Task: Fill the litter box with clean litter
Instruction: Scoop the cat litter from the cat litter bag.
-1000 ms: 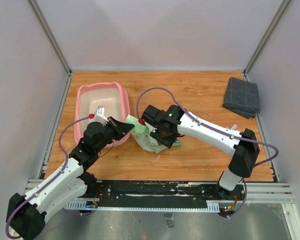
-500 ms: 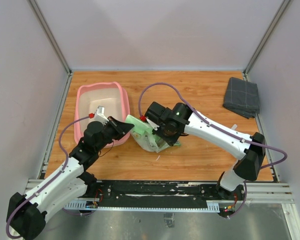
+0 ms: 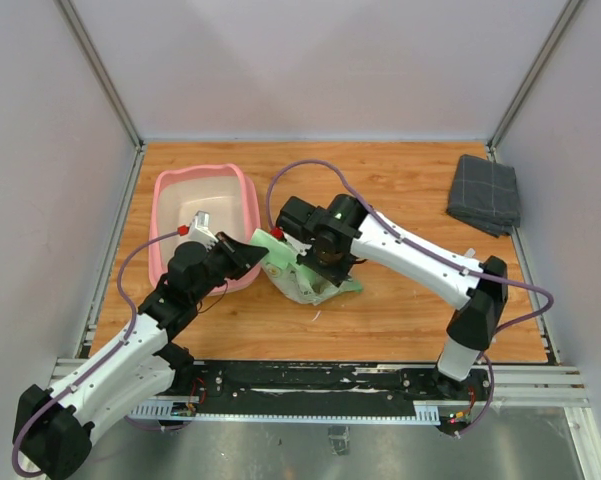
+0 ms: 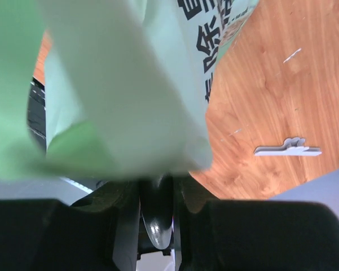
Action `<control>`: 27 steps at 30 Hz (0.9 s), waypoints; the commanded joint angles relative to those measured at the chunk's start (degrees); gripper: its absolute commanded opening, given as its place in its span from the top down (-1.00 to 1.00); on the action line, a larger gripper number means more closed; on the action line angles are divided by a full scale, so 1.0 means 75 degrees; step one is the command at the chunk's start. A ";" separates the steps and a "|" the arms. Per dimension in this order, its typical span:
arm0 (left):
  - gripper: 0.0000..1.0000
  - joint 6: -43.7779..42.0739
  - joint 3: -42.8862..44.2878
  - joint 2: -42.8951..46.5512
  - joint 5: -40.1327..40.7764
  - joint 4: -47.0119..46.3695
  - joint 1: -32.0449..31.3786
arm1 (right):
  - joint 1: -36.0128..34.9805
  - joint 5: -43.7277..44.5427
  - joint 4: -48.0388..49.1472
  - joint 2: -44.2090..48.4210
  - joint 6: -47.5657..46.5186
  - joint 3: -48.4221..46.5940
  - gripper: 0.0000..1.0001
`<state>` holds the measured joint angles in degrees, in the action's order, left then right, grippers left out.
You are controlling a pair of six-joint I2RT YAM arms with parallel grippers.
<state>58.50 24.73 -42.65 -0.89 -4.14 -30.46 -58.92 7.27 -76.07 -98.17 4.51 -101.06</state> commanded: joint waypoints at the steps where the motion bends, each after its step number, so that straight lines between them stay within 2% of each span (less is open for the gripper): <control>1: 1.00 -0.0140 0.0051 -0.0070 0.0011 0.0327 0.0030 | -0.0055 0.0468 -0.0066 -0.0811 0.0125 -0.0003 0.98; 8: 1.00 -0.0094 -0.0097 -0.0024 -0.0035 0.0281 0.0030 | 0.0025 0.0742 0.1496 -0.0736 0.0032 0.0754 0.98; 16: 1.00 -0.0252 0.0054 0.0031 0.0157 0.0503 0.0030 | 0.0014 0.0484 0.4390 0.1199 -0.0428 0.3122 0.98; 21: 1.00 -0.0374 0.0302 -0.0114 0.0271 0.0607 0.0041 | 0.0010 0.0293 0.5022 0.2344 -0.0458 0.4062 0.98; 27: 0.99 -0.0538 0.0721 -0.0236 0.0469 0.0822 0.0063 | 0.0016 0.0102 0.4999 0.3493 -0.0450 0.4527 0.98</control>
<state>56.66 27.46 -43.77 -0.08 -1.04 -30.44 -59.05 8.34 -43.64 -76.97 1.39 -68.25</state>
